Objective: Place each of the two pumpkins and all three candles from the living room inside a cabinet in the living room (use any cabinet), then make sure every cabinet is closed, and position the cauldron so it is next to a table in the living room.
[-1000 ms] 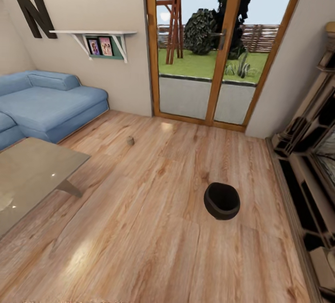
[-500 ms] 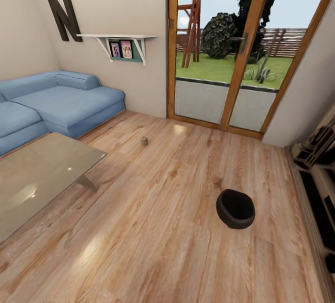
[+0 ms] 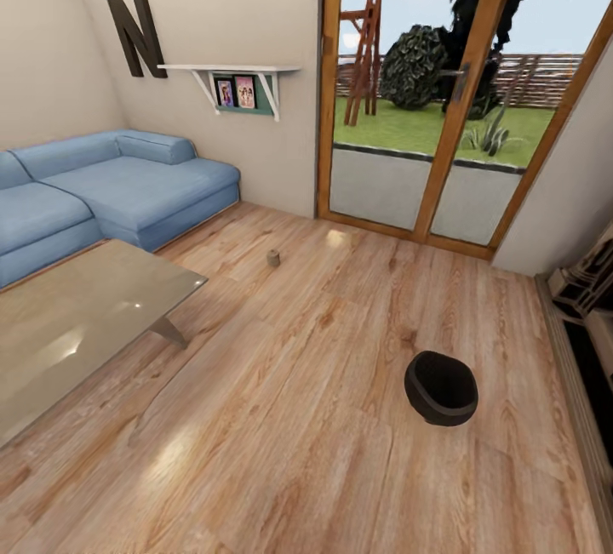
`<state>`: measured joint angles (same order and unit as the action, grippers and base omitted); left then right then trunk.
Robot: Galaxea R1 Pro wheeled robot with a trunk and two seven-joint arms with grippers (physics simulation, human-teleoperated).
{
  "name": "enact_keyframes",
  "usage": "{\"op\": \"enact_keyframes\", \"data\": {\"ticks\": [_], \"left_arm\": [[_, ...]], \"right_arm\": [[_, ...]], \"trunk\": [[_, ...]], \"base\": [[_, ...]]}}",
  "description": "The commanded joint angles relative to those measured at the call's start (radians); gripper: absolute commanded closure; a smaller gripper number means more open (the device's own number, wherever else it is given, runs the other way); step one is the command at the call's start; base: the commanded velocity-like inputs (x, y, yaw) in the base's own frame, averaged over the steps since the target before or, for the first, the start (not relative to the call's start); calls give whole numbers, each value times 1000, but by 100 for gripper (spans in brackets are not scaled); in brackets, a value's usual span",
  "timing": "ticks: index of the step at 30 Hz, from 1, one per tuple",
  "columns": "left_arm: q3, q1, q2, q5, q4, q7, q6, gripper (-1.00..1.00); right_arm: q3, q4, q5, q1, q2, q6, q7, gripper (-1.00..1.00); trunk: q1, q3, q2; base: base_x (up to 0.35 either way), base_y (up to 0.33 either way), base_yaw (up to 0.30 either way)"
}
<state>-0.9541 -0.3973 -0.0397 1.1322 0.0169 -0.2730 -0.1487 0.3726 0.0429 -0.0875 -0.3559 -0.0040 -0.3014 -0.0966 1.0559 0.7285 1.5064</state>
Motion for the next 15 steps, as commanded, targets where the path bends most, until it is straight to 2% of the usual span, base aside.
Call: {"op": "enact_keyframes", "data": {"ticks": [1, 9, 15], "left_arm": [[0, 0, 0, 0, 0, 0, 0, -100], [0, 0, -1, 0, 0, 1, 0, -100], [0, 0, 0, 0, 0, 2, 1, -100]], "right_arm": [[0, 0, 1, 0, 0, -1, 1, -100], [2, 1, 1, 0, 7, -4, 3, -100], [1, 1, 0, 0, 7, -2, 4, -100]], "trunk": [[0, 0, 0], [0, 0, 0], [0, 0, 0]], "base": [[0, 0, 1], [9, 0, 0], [258, 0, 0]]}}
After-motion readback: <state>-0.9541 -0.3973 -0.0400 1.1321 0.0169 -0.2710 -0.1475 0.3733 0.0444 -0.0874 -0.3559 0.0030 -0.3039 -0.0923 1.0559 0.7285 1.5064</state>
